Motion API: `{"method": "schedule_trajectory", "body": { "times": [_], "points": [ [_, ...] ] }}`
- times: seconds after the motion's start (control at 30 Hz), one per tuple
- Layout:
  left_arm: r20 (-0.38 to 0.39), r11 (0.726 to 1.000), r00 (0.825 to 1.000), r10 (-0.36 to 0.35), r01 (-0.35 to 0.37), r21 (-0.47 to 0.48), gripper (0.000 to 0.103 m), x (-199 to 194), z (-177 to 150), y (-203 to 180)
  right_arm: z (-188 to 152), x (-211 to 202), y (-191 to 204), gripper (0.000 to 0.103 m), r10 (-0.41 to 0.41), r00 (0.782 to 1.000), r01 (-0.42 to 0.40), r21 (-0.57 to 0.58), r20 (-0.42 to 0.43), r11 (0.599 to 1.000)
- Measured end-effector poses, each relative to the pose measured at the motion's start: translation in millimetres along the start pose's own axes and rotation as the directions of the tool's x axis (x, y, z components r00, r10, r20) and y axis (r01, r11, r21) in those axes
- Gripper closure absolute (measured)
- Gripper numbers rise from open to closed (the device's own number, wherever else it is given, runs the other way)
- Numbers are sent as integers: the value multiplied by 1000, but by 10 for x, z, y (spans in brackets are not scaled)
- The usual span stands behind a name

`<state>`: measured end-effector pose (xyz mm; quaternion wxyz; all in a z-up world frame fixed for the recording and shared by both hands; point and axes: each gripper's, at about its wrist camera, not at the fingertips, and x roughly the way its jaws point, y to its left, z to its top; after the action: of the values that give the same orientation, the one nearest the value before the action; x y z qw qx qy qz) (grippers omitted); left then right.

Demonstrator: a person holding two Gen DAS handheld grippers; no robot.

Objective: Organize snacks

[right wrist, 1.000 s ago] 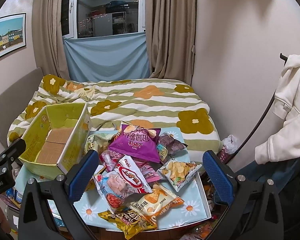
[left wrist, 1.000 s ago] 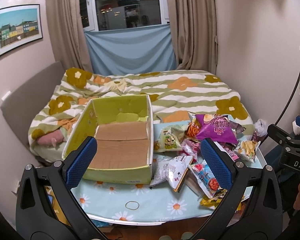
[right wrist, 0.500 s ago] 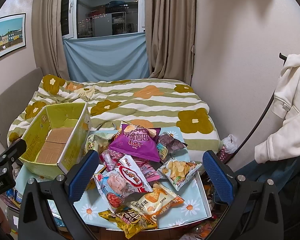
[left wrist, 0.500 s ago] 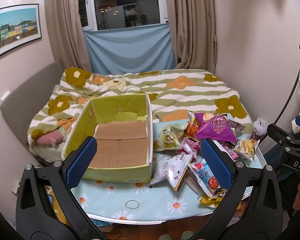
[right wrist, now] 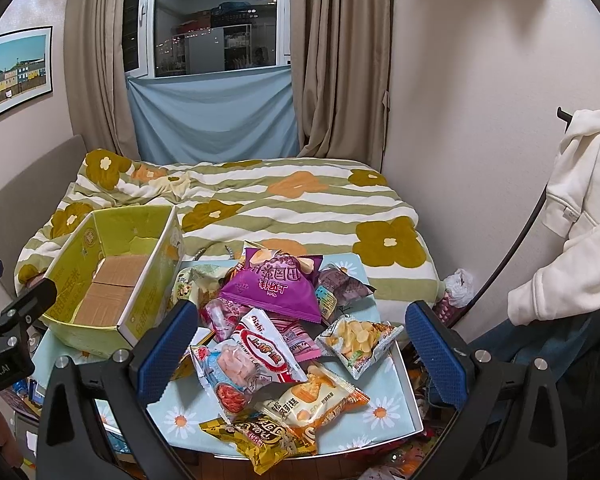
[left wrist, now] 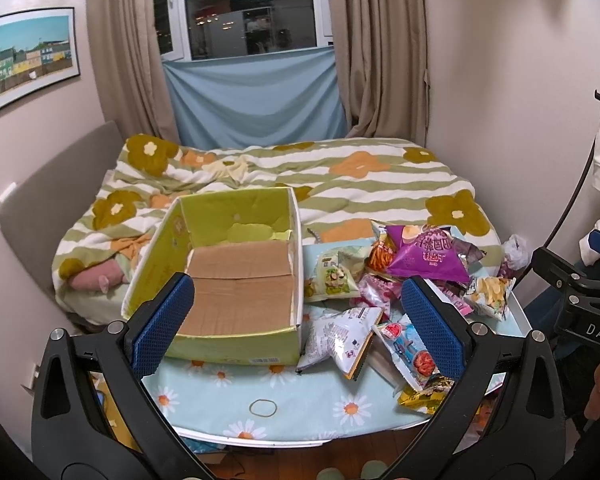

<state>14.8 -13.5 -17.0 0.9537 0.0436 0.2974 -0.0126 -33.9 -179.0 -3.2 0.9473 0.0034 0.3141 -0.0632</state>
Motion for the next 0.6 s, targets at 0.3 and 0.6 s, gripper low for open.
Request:
{"method": "schedule_trajectory", "body": {
  "times": [0.3, 0.6],
  "points": [
    [-1, 1000, 1000, 2, -2, 0, 0, 2, 5, 0, -7, -4, -8, 0, 2, 1000, -2, 2, -1, 1000],
    [-32, 1000, 999, -27, 26, -8, 0, 11, 13, 21, 1, -8, -42, 0, -12, 1000, 12, 3, 0, 1000]
  ]
}}
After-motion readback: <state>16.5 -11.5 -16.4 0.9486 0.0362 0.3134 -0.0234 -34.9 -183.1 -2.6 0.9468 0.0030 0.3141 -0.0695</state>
